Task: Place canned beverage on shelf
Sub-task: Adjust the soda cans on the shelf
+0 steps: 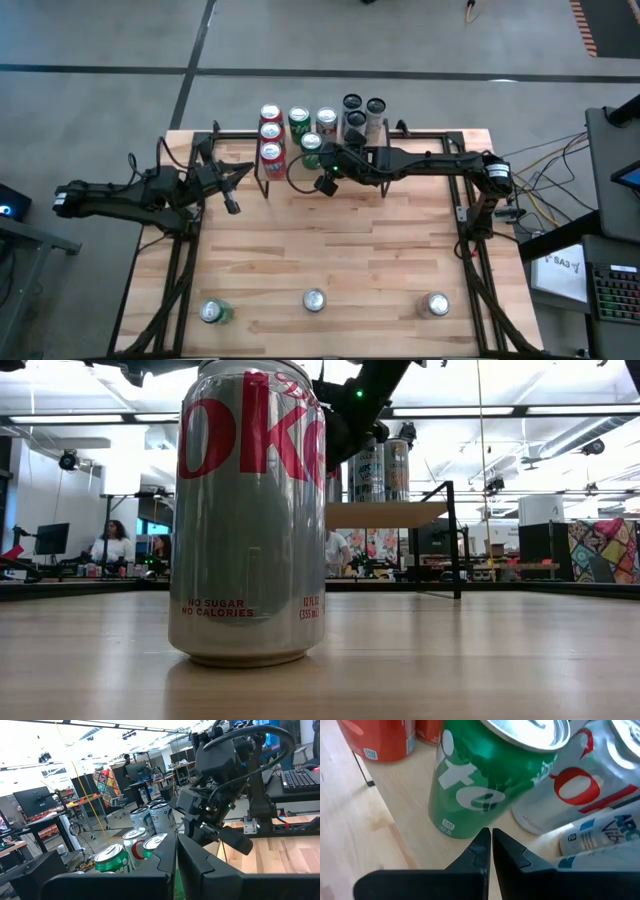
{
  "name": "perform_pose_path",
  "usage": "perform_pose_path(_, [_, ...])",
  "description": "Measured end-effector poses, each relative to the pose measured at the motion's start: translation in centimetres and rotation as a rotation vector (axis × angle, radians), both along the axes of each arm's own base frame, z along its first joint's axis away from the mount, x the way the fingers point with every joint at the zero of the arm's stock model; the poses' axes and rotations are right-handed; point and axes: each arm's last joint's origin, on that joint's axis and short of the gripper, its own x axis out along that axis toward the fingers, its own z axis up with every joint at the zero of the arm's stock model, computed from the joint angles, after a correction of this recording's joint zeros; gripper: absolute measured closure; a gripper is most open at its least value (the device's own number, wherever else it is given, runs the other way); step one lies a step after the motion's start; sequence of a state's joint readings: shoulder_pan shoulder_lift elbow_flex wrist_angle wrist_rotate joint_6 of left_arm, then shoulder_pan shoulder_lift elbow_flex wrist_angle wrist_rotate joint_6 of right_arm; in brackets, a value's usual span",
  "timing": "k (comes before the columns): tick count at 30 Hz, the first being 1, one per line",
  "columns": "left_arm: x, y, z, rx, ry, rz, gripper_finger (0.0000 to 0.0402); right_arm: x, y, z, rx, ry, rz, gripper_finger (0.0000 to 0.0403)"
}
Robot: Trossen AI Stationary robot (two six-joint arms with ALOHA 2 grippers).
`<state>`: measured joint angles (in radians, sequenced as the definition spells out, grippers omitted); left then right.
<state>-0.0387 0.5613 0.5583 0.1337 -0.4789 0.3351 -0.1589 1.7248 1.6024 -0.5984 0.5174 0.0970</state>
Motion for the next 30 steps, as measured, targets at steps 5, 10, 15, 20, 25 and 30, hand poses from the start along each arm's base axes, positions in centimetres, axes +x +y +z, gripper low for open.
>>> perform_pose_path(5, [0.0, 0.0, 0.0, 0.000, 0.000, 0.000, 0.0402, 0.3, -0.1, 0.0, -0.010, -0.016, -0.002, 0.0394])
perform_pose_path(10, [0.0, 0.0, 0.0, 0.000, 0.000, 0.000, 0.0402, 0.5, -0.1, 0.2, -0.020, -0.050, 0.003, 0.0394])
perform_pose_path(15, [0.0, 0.0, 0.0, 0.000, 0.000, 0.000, 0.0402, 0.7, -0.1, 0.4, -0.025, -0.077, 0.011, 0.0394])
perform_pose_path(20, [0.0, 0.0, 0.0, 0.000, 0.000, 0.000, 0.0402, 0.8, -0.2, 0.6, -0.028, -0.095, 0.012, 0.0394])
perform_pose_path(25, [0.0, 0.0, 0.0, 0.000, 0.000, 0.000, 0.0402, 0.9, -0.2, 0.4, -0.032, -0.087, 0.017, 0.0394])
perform_pose_path(30, [0.0, 0.0, 0.0, 0.000, 0.000, 0.000, 0.0402, 1.3, -0.2, 0.0, -0.042, -0.084, 0.019, 0.0394])
